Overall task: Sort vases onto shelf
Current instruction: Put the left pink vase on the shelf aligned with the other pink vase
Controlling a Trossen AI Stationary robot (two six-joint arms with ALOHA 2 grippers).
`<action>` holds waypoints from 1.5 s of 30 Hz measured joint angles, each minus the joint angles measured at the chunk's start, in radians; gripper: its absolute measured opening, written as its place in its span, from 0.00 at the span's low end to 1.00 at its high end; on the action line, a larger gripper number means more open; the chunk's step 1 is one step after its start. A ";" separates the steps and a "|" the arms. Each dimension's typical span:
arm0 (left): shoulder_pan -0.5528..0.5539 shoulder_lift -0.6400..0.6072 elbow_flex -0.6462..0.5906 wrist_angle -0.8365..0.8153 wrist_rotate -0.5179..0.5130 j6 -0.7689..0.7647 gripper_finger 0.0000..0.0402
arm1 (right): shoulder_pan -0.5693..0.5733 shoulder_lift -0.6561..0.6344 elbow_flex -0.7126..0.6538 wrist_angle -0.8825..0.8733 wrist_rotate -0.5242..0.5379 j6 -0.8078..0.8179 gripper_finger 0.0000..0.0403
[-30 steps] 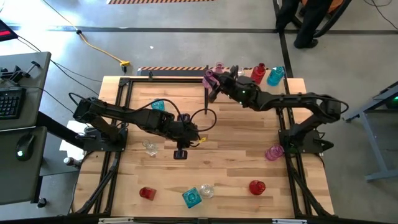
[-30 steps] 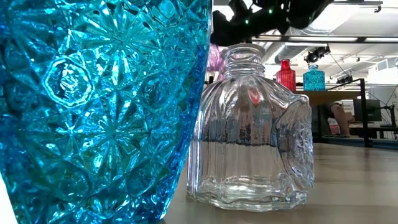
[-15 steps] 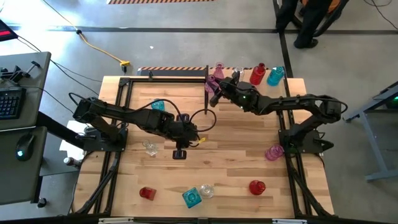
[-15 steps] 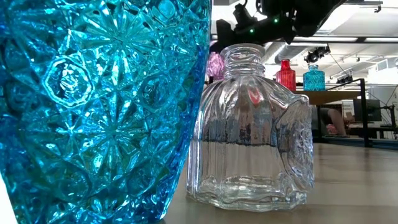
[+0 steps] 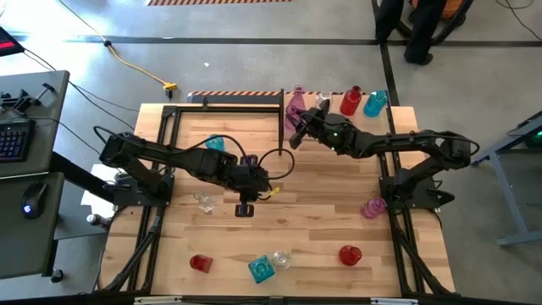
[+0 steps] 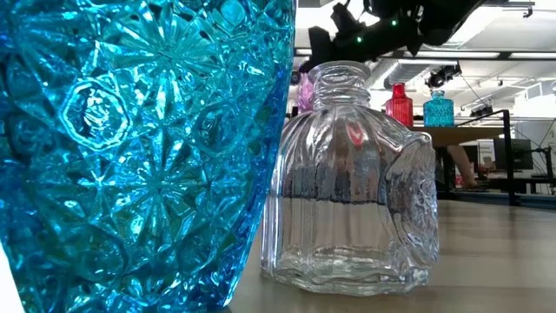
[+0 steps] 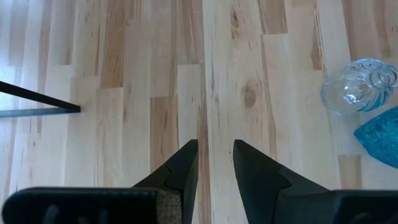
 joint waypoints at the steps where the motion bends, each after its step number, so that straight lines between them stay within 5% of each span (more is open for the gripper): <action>1: 0.000 0.000 0.000 0.000 0.000 0.000 0.22 | 0.000 0.002 0.000 -0.005 -0.001 0.000 0.20; 9: 0.000 0.000 0.000 0.000 0.000 -0.017 0.22 | -0.001 0.006 -0.026 0.011 0.005 0.013 0.20; 17: 0.001 0.000 0.000 0.000 0.000 -0.017 0.22 | -0.011 0.002 -0.185 0.273 0.026 0.024 0.20; 45: 0.001 0.000 0.000 0.001 0.000 -0.026 0.22 | -0.079 -0.003 -0.188 0.244 -0.063 0.040 0.23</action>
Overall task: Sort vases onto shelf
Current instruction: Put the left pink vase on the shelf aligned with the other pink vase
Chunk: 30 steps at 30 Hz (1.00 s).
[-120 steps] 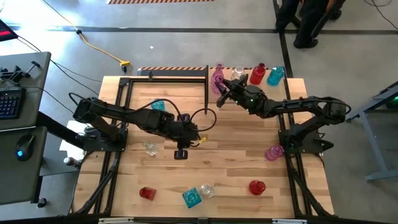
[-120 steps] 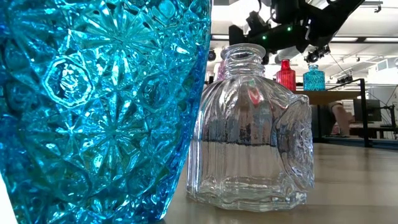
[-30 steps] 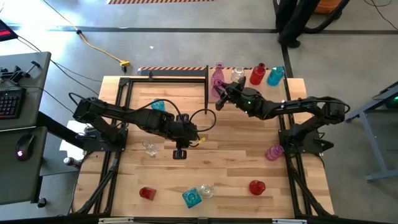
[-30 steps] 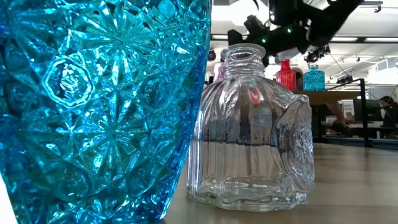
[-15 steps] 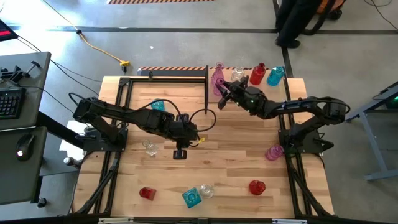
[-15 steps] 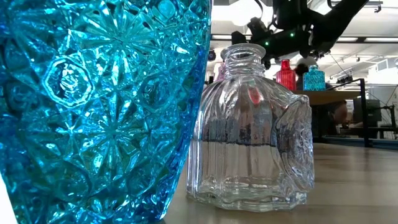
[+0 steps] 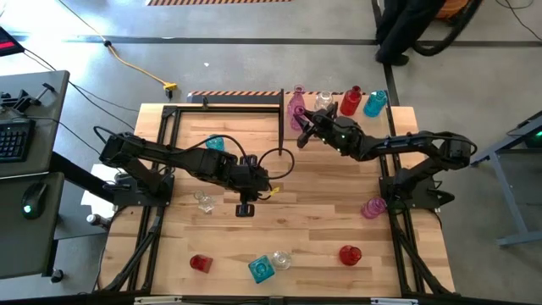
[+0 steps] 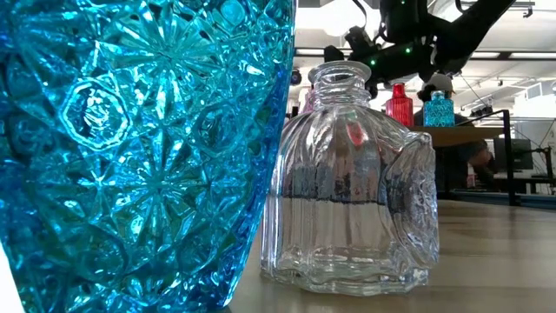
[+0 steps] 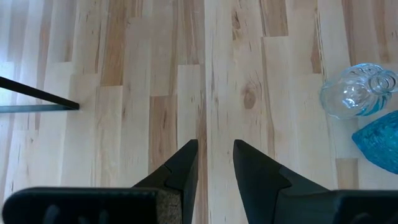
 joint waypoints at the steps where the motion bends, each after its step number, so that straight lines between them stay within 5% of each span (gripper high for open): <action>1: 0.000 0.000 0.000 0.000 0.000 0.000 0.22 | -0.003 0.000 0.000 0.000 -0.002 0.003 0.23; 30: 0.000 0.000 0.000 0.000 0.000 0.008 0.22 | -0.003 0.000 0.000 0.005 -0.022 -0.032 0.24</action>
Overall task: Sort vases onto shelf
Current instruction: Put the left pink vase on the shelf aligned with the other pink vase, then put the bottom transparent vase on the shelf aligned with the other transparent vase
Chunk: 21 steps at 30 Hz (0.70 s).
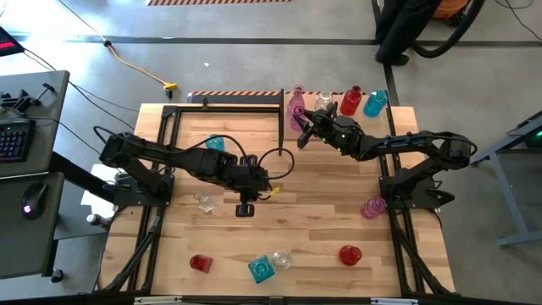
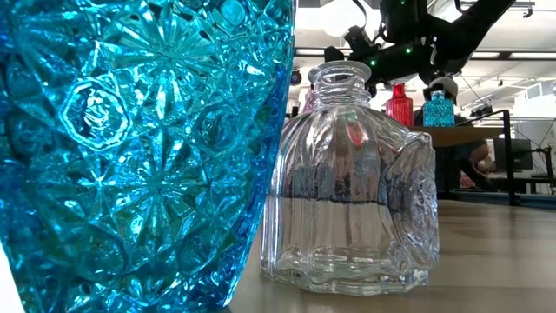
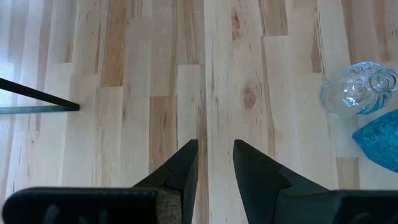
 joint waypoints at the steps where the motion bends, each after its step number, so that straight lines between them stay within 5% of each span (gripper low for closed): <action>1: 0.000 0.000 0.000 0.000 0.000 0.000 0.22 | 0.000 0.000 0.000 0.000 0.000 0.002 0.24; 12: 0.000 0.000 0.000 0.000 0.000 0.008 0.22 | 0.000 0.000 0.000 0.019 0.006 0.021 0.43; 21: 0.000 0.000 0.000 0.000 0.000 0.010 0.22 | 0.000 0.001 0.053 0.007 0.011 0.021 0.44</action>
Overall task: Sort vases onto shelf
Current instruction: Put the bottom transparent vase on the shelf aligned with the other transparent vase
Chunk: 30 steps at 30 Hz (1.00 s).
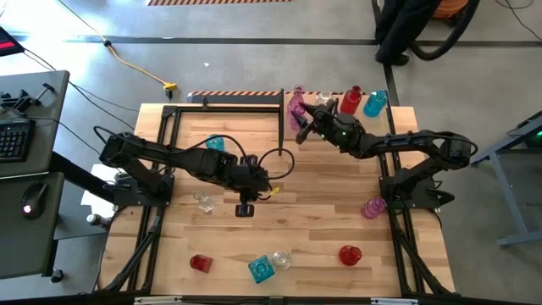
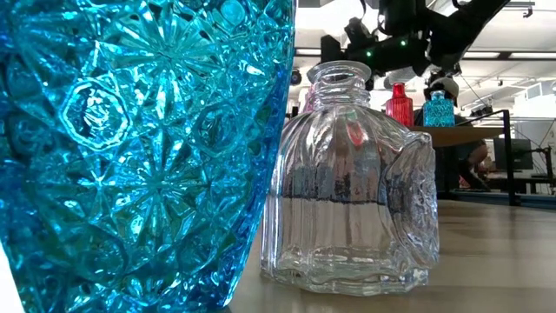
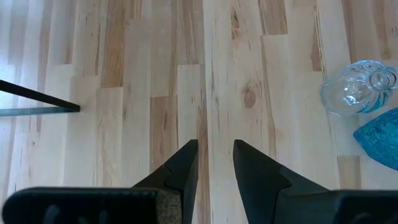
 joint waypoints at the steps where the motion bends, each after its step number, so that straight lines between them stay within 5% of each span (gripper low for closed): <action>1: 0.000 0.000 0.000 0.000 0.000 0.000 0.22 | 0.000 0.000 0.011 -0.018 0.000 0.000 0.44; 15: 0.000 0.000 0.000 0.000 0.000 -0.002 0.22 | 0.000 0.000 0.111 -0.203 0.046 -0.012 0.44; 30: 0.000 0.000 0.000 -0.005 0.000 -0.002 0.22 | 0.000 -0.056 0.112 -0.215 0.046 -0.035 0.44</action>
